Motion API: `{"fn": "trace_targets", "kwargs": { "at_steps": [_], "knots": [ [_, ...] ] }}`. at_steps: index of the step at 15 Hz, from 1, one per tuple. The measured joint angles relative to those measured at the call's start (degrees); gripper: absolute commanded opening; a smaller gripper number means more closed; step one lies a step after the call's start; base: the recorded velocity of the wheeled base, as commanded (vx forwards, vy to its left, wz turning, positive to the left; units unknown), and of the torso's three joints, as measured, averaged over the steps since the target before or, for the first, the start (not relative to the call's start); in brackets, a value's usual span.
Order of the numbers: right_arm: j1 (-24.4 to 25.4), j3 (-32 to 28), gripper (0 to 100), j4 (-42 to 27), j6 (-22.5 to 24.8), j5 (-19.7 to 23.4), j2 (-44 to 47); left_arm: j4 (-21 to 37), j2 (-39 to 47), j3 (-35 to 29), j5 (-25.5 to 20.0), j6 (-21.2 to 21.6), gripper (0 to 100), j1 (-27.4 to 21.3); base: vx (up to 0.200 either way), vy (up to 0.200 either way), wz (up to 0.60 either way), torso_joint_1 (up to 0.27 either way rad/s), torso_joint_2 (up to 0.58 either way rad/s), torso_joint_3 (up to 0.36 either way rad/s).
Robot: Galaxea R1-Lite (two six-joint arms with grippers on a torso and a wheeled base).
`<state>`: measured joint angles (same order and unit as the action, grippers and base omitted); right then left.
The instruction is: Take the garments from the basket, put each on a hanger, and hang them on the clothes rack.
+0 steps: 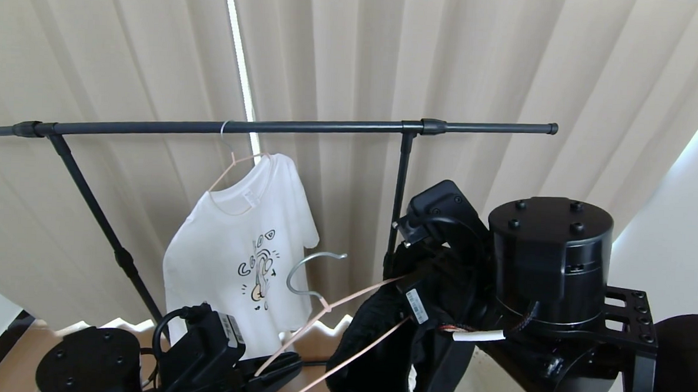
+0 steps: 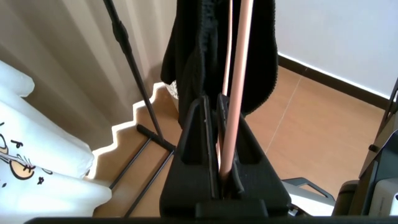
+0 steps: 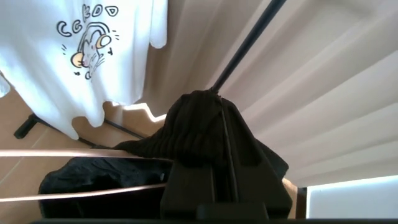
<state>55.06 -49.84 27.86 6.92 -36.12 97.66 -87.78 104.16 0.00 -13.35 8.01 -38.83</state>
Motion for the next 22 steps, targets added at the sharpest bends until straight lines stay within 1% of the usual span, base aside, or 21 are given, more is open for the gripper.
{"fn": "trace_targets", "kwargs": {
  "at_steps": [7,10,11,14,17,22],
  "knots": [
    [4.36,-0.24,0,-0.16,-2.28,-0.09,0.38,0.01,0.00,0.00,0.00,0.01,0,0.00,0.000,0.000,0.00,0.000,0.00,0.000],
    [5.68,-0.83,0,-0.51,-3.05,-0.91,0.94,-0.51,0.00,0.00,0.07,0.06,0,-0.01,0.000,0.000,0.00,0.000,0.00,0.000],
    [5.88,-1.35,0,-0.57,-3.60,-1.43,1.27,-1.66,0.12,0.00,1.08,0.01,0,-0.04,0.000,0.000,0.00,0.000,0.00,0.000],
    [6.45,-3.25,0,-0.73,-5.92,-3.18,2.61,-2.23,1.57,0.00,3.58,-0.13,0,-0.11,0.000,0.000,0.00,0.000,0.00,0.000],
    [7.25,-5.23,0,-0.77,-8.25,-3.51,4.11,-2.18,4.00,0.00,7.45,-1.08,0,-1.00,0.000,0.000,0.00,0.000,0.00,0.000],
    [7.47,-5.86,0,-0.73,-8.40,-3.51,5.18,-2.16,4.36,0.00,7.80,-1.26,0,-1.94,0.000,0.000,0.00,0.000,0.00,0.000]
  ]
}}
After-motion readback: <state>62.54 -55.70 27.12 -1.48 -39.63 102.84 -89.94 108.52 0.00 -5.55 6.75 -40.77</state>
